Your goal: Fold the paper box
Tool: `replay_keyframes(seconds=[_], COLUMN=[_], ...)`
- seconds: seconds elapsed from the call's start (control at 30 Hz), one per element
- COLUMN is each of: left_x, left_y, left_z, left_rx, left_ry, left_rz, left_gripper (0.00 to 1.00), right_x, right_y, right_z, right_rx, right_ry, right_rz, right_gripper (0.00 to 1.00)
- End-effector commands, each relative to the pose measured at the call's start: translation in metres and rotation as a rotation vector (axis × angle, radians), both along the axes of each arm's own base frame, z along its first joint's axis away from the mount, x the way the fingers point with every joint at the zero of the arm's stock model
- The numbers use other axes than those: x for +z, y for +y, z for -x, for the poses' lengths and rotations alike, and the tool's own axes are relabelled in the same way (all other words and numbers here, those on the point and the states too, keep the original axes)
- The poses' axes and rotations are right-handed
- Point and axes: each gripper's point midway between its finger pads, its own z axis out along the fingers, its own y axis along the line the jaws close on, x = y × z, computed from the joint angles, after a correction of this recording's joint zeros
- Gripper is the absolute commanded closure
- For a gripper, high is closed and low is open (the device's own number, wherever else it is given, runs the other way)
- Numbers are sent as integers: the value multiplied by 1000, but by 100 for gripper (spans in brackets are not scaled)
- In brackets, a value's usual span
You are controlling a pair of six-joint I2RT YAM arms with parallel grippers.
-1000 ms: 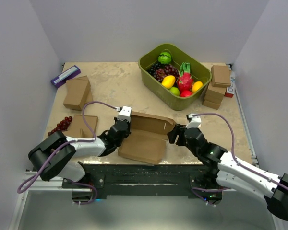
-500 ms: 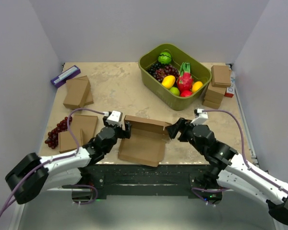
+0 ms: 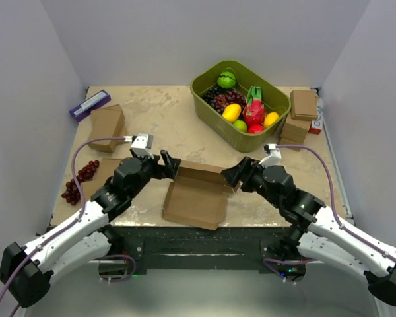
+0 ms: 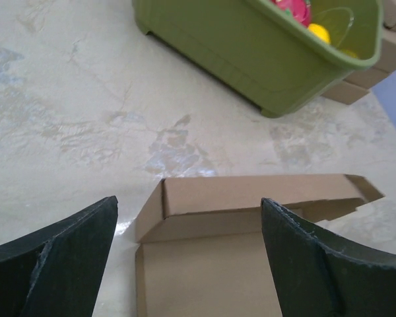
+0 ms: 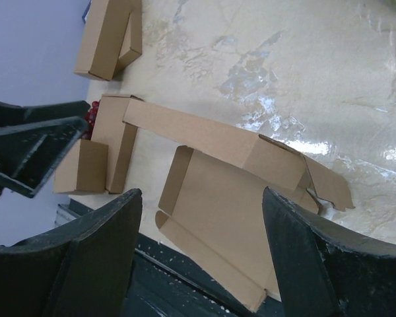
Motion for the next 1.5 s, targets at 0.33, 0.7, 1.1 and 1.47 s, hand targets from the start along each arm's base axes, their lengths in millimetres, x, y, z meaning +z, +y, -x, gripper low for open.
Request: replay_keyframes(seconds=[0.33,0.7,1.1,1.47], left_x=[-14,-34,-45,-60], left_y=[-9,-8,-7,-10], left_z=[-24,-29,-34,-26], left_rx=[-152,-137,-120,-145], left_ry=[135,150,137,175], left_rz=[44,86,100,107], left_gripper=[15,23,35,55], right_x=[5,-23,-27,-7], right_y=[21,13,14,-9], right_z=[-13,-26,-30,-33], right_rx=[-7,-89,-123,-185], right_ry=[17,58,54,7], right_rz=[-78,4,-48,40], right_gripper=[26,28,28,28])
